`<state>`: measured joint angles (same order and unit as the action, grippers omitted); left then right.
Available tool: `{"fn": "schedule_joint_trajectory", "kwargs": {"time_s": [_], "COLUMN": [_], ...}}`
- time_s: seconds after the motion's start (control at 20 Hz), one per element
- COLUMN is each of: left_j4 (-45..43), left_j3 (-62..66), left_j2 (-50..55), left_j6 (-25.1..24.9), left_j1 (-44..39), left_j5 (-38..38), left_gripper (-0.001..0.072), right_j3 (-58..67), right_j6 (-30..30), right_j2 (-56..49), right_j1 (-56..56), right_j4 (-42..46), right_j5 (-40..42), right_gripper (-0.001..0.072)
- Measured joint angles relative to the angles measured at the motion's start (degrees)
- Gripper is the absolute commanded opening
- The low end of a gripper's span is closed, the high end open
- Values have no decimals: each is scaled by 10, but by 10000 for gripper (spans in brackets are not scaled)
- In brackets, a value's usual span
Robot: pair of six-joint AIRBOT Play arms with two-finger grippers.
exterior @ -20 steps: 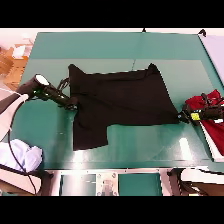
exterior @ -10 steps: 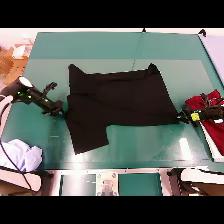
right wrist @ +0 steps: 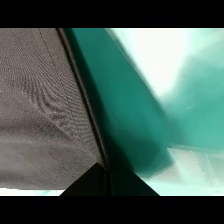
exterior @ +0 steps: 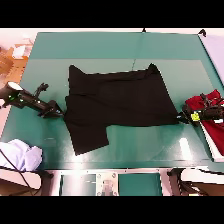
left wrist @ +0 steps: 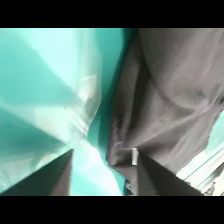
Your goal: Fold the shirts.
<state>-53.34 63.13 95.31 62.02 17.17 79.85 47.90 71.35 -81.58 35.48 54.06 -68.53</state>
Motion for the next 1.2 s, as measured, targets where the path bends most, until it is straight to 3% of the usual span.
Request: {"fn": "schedule_joint_trajectory", "kwargs": {"time_s": [0.3, 0.35, 0.4, 0.45, 0.5, 0.8, 1.05, 1.2], "left_j4": [80, 90, 95, 94, 95, 136, 271, 342], "left_j3": [-64, -71, -76, -80, -83, -70, 58, 200], "left_j2": [1, 1, 1, 2, 2, -1, -74, -168], "left_j6": [-64, -72, -79, -84, -90, -109, -92, -70], "left_j1": [8, 7, 5, 2, 0, -5, -5, -5], "left_j5": [-14, -17, -22, -30, -33, -4, 80, 92], "left_gripper": [420, 366, 207, 163, 20, 26, 26, 27], "right_j3": [0, 0, 0, 0, 0, 7, 90, 198], "right_j6": [0, 0, 0, 0, 0, -25, -69, -86], "right_j2": [0, 0, 0, 0, 0, 4, 70, 140], "right_j1": [0, 0, 0, 0, 0, 0, -2, 2], "right_j4": [0, 0, 0, 0, 0, -59, -234, -386], "right_j5": [0, 0, 0, 0, 0, -21, -89, -113], "right_gripper": [13, 13, 13, 13, 13, 13, 13, 13]}}
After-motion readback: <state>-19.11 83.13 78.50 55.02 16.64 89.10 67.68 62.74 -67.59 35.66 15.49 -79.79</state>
